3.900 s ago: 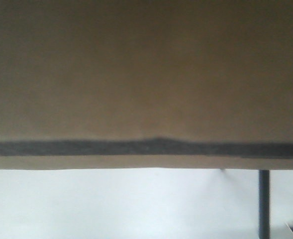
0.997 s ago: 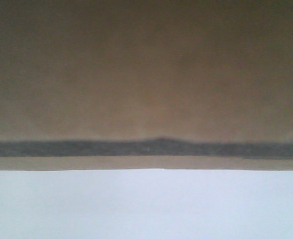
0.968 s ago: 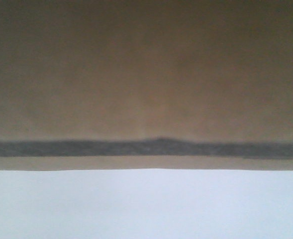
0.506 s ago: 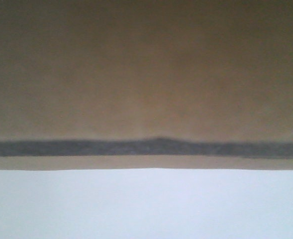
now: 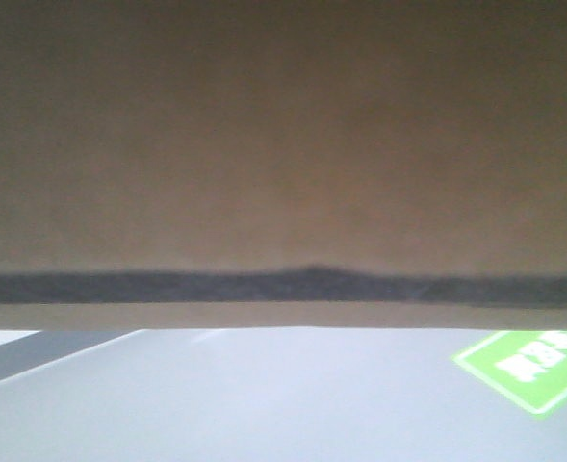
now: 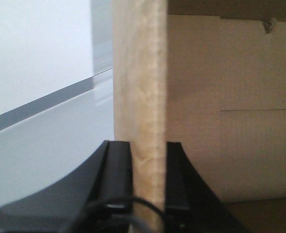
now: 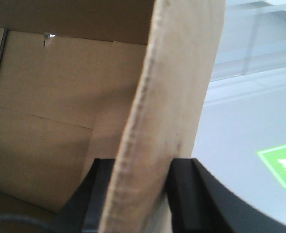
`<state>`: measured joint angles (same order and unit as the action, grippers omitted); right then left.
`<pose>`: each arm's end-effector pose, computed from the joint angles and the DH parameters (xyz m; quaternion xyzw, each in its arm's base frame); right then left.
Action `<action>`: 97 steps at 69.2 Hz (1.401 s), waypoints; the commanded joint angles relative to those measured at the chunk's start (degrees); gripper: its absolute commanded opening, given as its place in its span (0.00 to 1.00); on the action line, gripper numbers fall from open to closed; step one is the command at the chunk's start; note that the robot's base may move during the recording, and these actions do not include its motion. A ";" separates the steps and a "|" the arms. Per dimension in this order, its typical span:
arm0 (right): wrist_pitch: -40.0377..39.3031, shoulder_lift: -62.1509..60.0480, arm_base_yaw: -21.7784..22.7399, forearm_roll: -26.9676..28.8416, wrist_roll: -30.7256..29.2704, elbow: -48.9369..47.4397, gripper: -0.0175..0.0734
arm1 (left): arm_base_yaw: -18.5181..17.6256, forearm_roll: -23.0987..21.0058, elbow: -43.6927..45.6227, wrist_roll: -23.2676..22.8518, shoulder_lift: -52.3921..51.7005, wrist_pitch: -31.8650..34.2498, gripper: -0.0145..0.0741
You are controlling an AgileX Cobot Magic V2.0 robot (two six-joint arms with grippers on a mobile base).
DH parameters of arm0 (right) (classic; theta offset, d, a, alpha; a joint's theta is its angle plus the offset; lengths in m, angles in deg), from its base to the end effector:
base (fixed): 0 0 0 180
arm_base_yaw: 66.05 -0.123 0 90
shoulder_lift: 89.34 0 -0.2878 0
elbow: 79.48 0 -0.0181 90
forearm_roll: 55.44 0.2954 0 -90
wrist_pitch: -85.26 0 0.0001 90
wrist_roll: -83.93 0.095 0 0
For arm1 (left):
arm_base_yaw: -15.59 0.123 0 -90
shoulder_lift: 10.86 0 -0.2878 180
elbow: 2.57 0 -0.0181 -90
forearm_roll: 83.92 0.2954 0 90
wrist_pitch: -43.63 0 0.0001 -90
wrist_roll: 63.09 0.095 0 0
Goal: Grab box from left shelf to table start
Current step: 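Carry the box with both grippers over the white table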
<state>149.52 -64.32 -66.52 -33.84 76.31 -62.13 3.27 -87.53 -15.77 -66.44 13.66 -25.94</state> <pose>0.0112 0.0316 0.4519 -0.0911 0.7833 0.1470 0.5972 -0.0060 -0.0044 0.4590 0.0716 0.8018 -0.1108 0.5828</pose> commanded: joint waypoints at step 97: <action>-7.04 0.85 0.04 1.06 -1.91 -1.44 0.21 | -0.49 -4.70 1.89 0.02 0.87 8.00 0.06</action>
<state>149.52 -64.32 -66.52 -33.84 76.31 -62.13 3.27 -87.53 -15.77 -66.44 13.66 -25.94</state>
